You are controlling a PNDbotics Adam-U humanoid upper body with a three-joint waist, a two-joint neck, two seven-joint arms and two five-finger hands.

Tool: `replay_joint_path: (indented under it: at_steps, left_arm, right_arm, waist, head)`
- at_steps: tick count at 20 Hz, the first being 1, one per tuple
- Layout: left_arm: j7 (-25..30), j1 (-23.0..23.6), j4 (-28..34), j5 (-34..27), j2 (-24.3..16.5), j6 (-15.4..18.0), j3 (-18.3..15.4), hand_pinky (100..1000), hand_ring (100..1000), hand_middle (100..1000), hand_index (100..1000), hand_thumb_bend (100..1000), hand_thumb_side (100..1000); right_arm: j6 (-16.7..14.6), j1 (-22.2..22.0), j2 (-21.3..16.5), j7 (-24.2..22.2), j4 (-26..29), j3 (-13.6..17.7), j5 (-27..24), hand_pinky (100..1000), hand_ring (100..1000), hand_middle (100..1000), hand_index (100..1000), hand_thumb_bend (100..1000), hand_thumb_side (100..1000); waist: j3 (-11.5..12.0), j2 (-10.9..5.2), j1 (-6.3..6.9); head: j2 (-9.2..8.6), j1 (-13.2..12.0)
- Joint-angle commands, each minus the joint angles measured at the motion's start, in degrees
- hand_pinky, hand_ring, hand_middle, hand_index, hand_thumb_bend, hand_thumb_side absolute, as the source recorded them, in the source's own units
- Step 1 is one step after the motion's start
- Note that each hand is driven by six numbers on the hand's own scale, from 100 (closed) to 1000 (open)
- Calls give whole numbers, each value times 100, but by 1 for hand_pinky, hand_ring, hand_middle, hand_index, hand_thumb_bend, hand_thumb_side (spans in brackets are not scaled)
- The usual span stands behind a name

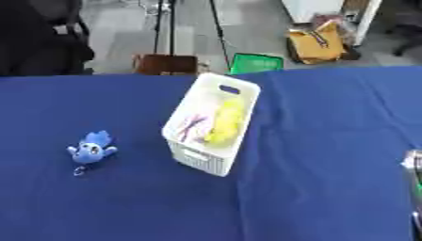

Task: Pick up objects on the table and place them in the box.

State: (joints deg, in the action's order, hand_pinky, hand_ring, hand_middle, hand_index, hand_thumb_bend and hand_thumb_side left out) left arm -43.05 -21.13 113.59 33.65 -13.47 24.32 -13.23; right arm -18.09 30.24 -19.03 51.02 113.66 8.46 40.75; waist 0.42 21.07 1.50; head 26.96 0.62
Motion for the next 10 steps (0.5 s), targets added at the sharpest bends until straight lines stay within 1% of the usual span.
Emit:
replay_joint_path:
  at_steps: [1,10]
  left_arm:
    - [-892,-24,100,21,-117,871,-41,708,761,773,857,100,807]
    - [-892,-19,100,18,-109,875,-47,708,761,772,856,100,808]
  right_arm:
    - [-86,60,-92,95,93,49,16,775,754,711,813,100,943]
    - [-76,58,-93,95,93,56,20,775,753,710,811,100,941]
  waist:
    - [10,-98,-8]
    - [21,-87,-12]
  head:
    - [-74,-8]
    - [-95,4]
